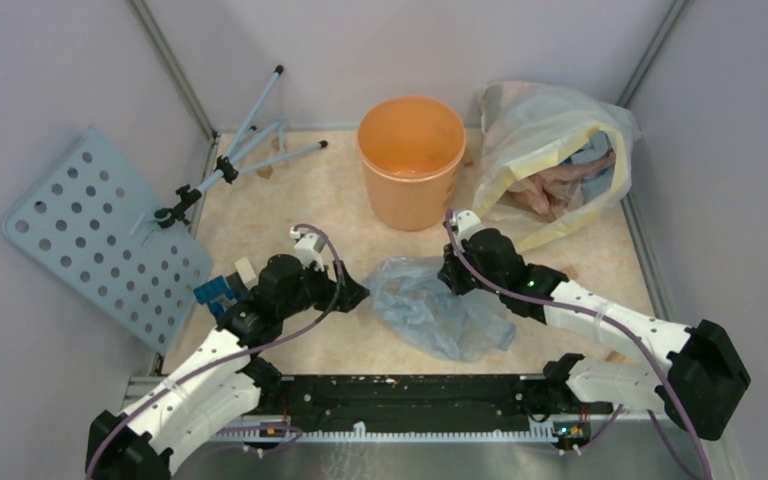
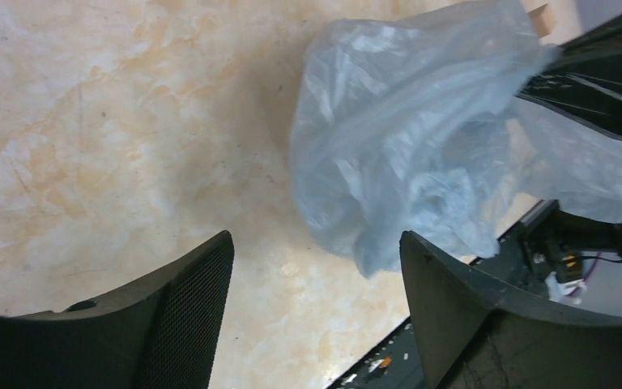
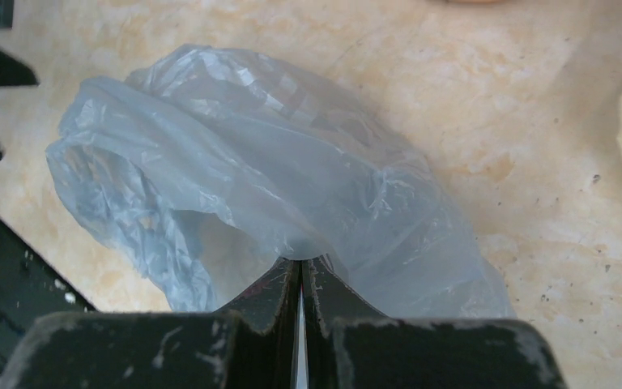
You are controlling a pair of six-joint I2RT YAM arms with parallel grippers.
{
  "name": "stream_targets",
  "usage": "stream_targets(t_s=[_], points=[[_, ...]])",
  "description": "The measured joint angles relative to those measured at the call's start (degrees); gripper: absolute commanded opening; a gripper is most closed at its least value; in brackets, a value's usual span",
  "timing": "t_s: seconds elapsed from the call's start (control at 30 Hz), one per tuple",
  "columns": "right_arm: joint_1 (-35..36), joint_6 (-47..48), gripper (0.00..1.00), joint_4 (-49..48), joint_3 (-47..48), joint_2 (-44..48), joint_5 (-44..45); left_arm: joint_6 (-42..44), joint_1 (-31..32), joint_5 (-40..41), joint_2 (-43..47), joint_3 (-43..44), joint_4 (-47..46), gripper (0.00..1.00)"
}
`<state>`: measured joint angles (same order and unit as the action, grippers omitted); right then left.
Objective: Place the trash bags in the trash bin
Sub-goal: Unfold the trash bag at the center of the board.
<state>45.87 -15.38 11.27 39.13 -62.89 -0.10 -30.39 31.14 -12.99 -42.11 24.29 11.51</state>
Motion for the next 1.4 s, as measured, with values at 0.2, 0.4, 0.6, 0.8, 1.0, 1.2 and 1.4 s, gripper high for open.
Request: stream_targets(t_s=[0.2,0.4,0.6,0.8,1.0,1.2,1.4], points=[[0.0,-4.9,0.00,-6.3,0.0,-3.3,5.6,-5.6,0.0,-2.0,8.5,-0.2,1.2,0.67],[0.0,-6.9,0.00,-9.9,0.0,-5.9,6.1,-13.2,0.0,-8.8,12.4,-6.6,-7.3,0.59],[0.1,-7.3,0.00,-10.5,0.0,-6.2,5.8,-18.1,0.0,-11.4,5.0,-11.6,-14.6,0.63],[0.1,-7.4,0.00,-10.9,-0.1,-6.0,5.8,-23.3,0.0,-11.7,-0.1,-15.6,-25.1,0.51],[0.1,-7.4,0.00,-11.3,-0.2,-5.3,5.3,-26.3,0.0,-11.5,-3.8,-17.1,-32.5,0.53],[0.2,-7.4,0.00,-11.4,-0.2,-5.3,4.6,-28.0,0.0,-10.9,-8.2,-17.1,-38.3,0.55],[0.3,-7.4,0.00,-11.7,-0.2,-5.3,4.3,-29.4,1.2,-9.8,-14.0,-17.1,-43.2,0.55]])
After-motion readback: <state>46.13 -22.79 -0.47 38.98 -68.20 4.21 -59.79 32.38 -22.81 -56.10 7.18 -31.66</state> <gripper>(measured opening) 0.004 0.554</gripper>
